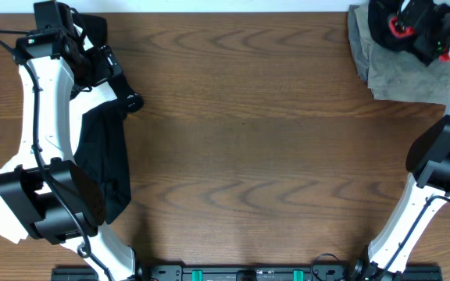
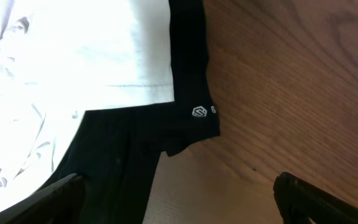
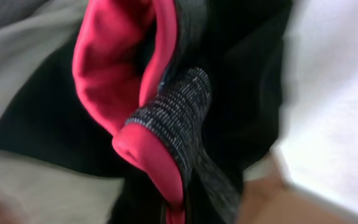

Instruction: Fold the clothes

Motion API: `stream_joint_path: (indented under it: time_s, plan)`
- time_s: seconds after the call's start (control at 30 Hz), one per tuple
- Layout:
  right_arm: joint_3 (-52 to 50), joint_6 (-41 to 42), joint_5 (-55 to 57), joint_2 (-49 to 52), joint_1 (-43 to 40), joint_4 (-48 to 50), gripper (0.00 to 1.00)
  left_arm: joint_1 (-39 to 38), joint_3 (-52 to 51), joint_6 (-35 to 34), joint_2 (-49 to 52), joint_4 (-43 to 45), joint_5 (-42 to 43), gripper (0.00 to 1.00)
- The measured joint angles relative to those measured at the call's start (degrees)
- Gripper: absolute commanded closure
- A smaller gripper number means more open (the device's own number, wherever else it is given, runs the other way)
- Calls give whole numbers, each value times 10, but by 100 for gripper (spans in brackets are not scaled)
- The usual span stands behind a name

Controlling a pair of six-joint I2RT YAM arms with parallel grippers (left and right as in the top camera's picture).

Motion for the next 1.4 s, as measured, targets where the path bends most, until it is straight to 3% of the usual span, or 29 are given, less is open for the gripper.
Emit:
stream_joint_path:
  time_s: [0.03, 0.07, 0.1, 0.13, 0.43, 0.6, 0.63, 0.7, 0.77, 0.83, 0.87, 0.9, 1.1, 1.4]
  plan:
    - [0, 0, 0, 0, 0, -18, 83, 0, 0, 0, 0, 0, 0, 2]
    - [0, 1, 0, 0, 0, -43, 63, 0, 0, 0, 0, 1, 0, 2]
    - [0, 2, 2, 0, 0, -66, 28, 0, 0, 0, 0, 1, 0, 2]
    - [0, 0, 4, 0, 0, -94, 1, 0, 0, 0, 0, 1, 0, 2]
    - [0, 20, 19, 0, 0, -229, 1, 0, 0, 0, 0, 1, 0, 2]
    - [0, 92, 17, -6, 4, -247, 1, 0, 0, 0, 0, 1, 0, 2]
    - [0, 120, 11, -12, 7, -245, 4, 0, 0, 0, 0, 1, 0, 2]
    - [0, 164, -5, -25, 15, -232, 25, 0, 0, 0, 0, 1, 0, 2]
    - [0, 221, -32, -44, 23, -198, 65, 0, 0, 0, 0, 1, 0, 2]
    - [0, 290, -64, -64, 30, -152, 75, 0, 0, 0, 0, 1, 0, 2]
    - [1, 327, -79, -72, 31, -125, 93, 0, 0, 0, 0, 1, 0, 2]
    - [2, 363, -92, -78, 33, -95, 99, 0, 0, 0, 0, 1, 0, 2]
    - [4, 534, -118, -77, 33, 58, 98, 0, 0, 0, 0, 5, 0, 2]
    - [4, 617, -58, 12, 33, 190, 99, 0, 0, 0, 0, 8, 0, 2]
